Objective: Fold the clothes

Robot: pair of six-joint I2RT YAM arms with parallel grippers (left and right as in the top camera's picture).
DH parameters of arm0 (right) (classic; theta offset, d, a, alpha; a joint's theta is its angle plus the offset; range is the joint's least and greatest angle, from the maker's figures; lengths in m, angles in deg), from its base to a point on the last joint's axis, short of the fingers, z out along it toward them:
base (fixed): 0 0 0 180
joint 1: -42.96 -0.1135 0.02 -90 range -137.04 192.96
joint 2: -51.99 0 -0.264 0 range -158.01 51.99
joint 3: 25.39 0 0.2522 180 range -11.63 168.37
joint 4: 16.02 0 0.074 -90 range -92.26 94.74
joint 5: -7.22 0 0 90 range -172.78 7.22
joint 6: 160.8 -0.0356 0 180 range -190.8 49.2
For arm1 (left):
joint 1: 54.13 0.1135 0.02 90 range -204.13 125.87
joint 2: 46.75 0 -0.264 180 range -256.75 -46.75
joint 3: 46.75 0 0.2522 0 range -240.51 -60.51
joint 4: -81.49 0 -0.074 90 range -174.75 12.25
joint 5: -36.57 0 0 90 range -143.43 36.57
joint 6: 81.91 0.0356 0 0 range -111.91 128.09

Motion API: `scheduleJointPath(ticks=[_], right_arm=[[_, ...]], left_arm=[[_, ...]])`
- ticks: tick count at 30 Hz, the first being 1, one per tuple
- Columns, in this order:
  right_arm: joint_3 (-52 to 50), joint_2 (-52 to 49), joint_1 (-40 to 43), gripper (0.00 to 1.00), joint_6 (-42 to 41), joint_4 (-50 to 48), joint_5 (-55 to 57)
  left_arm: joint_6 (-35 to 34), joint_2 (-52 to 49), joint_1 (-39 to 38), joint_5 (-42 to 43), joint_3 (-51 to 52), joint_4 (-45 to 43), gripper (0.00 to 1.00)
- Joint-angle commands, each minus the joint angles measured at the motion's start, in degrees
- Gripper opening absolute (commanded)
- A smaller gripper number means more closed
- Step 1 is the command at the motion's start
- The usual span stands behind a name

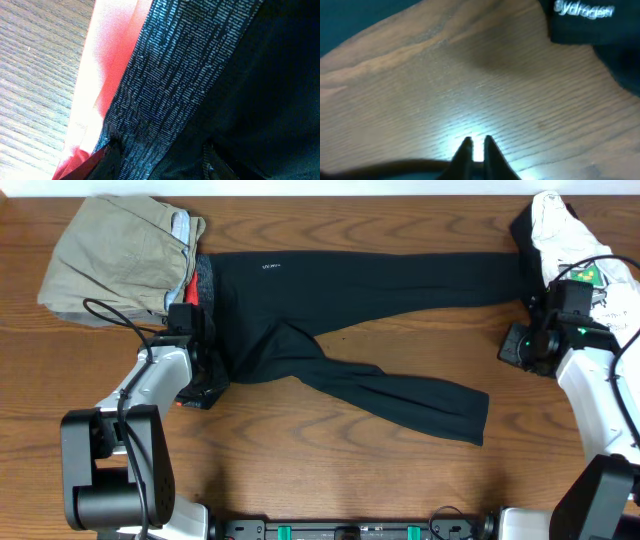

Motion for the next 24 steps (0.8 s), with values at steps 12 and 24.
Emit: scheduleJointPath(ticks=[12, 24], right_arm=[[-7.1, -3.28, -5.01, 0.55, 6.19, 0.59, -9.44], [-10.75, -4.57, -8.83, 0.47, 7.72, -3.52, -6.29]], left_arm=[[0.09, -2.16, 0.31, -0.02, 0.52, 0.07, 0.53], [0.11, -2.16, 0.31, -0.04, 0.52, 0.37, 0.53]])
